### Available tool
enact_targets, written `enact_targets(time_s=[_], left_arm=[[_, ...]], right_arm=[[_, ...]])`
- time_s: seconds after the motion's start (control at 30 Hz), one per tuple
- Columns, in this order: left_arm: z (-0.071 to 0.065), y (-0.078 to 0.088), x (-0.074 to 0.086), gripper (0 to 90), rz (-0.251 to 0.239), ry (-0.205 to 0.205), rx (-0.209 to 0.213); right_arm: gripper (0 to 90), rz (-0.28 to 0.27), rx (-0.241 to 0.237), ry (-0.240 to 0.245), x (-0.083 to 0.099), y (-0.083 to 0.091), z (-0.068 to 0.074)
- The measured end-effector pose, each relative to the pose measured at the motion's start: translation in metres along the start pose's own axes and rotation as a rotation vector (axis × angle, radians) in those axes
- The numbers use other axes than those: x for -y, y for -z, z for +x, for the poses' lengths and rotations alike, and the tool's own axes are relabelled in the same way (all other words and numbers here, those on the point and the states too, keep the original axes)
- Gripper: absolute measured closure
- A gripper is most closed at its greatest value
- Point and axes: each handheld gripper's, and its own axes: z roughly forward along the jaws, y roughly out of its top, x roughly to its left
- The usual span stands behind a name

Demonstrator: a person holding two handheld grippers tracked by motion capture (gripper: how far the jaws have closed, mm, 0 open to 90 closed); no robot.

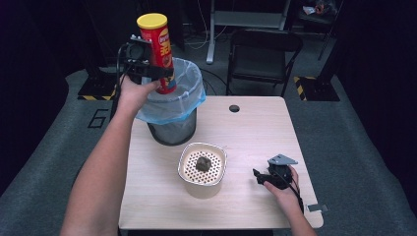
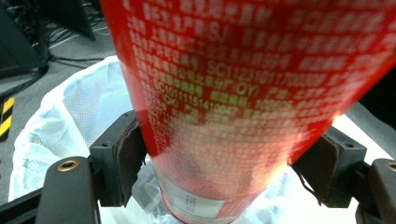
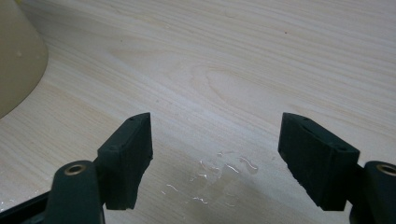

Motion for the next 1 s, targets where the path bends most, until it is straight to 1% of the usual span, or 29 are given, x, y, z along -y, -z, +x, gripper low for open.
enact_targets(time_s=[0.13,0.2,0.27,0.37,0.4,0.43,0.47,0.53,0.57,0.63,0.7,0.73,0.8,0.83,0.87,0.9,0.93,0.97,1.0], left_arm=[[0.006,-0.011,0.004,23.2,0.002,0.013,-0.042],[0.01,-0.016,0.006,23.1,-0.003,0.032,-0.043],[0.013,-0.02,0.008,23.1,0.005,0.041,-0.047],[0.017,-0.025,0.01,23.1,0.016,0.047,-0.069],[0.019,-0.026,0.011,23.1,0.015,0.055,-0.07],[0.021,-0.028,0.012,23.1,0.014,0.06,-0.064],[0.022,-0.029,0.014,23.1,0.014,0.062,-0.062],[0.025,-0.031,0.016,23.1,0.027,0.061,-0.075],[0.026,-0.032,0.016,23.0,0.027,0.078,-0.078],[0.029,-0.033,0.016,23.0,0.035,0.084,-0.082],[0.031,-0.036,0.017,23.0,0.04,0.102,-0.081],[0.032,-0.037,0.017,23.0,0.051,0.101,-0.078],[0.031,-0.038,0.017,23.0,0.048,0.101,-0.08],[0.031,-0.039,0.017,23.3,0.052,0.094,-0.068],[0.031,-0.04,0.017,23.0,0.057,0.096,-0.061],[0.032,-0.042,0.018,22.3,0.074,0.092,-0.054],[0.031,-0.043,0.019,18.1,0.077,0.111,-0.054],[0.033,-0.043,0.019,16.2,0.092,0.097,-0.065],[0.033,-0.043,0.02,14.9,0.089,0.094,-0.08]], right_arm=[[25.9,-0.004,0.004,-0.006,0.0,0.0,0.0],[26.0,-0.004,0.005,-0.004,0.0,0.0,0.0],[26.1,-0.002,0.001,0.003,0.0,0.001,-0.001],[26.0,-0.004,-0.007,0.001,0.0,0.0,-0.001],[26.1,-0.001,-0.002,0.006,0.0,0.0,-0.001],[26.0,-0.002,0.0,-0.001,0.0,-0.001,-0.001],[26.0,0.002,-0.008,0.003,0.0,-0.001,-0.001],[26.0,0.005,-0.006,0.01,0.0,-0.001,0.0],[26.0,0.004,-0.006,0.009,0.0,-0.002,0.0],[26.1,0.002,-0.002,0.009,0.0,-0.002,0.0],[26.1,0.003,-0.002,0.01,0.0,-0.002,0.0],[26.1,0.005,-0.006,0.01,0.0,-0.002,0.0],[26.3,0.0,-0.008,0.008,0.0,-0.002,0.0],[26.2,0.003,-0.009,0.008,0.0,-0.002,0.0],[26.2,0.004,-0.009,0.007,0.0,-0.002,-0.001],[26.2,-0.002,-0.007,0.006,0.0,-0.002,-0.001],[26.4,-0.004,-0.007,0.0,0.0,-0.001,-0.001],[26.5,-0.006,-0.006,-0.008,-0.001,-0.001,0.0],[26.5,-0.006,-0.008,-0.005,0.0,0.0,-0.001]])
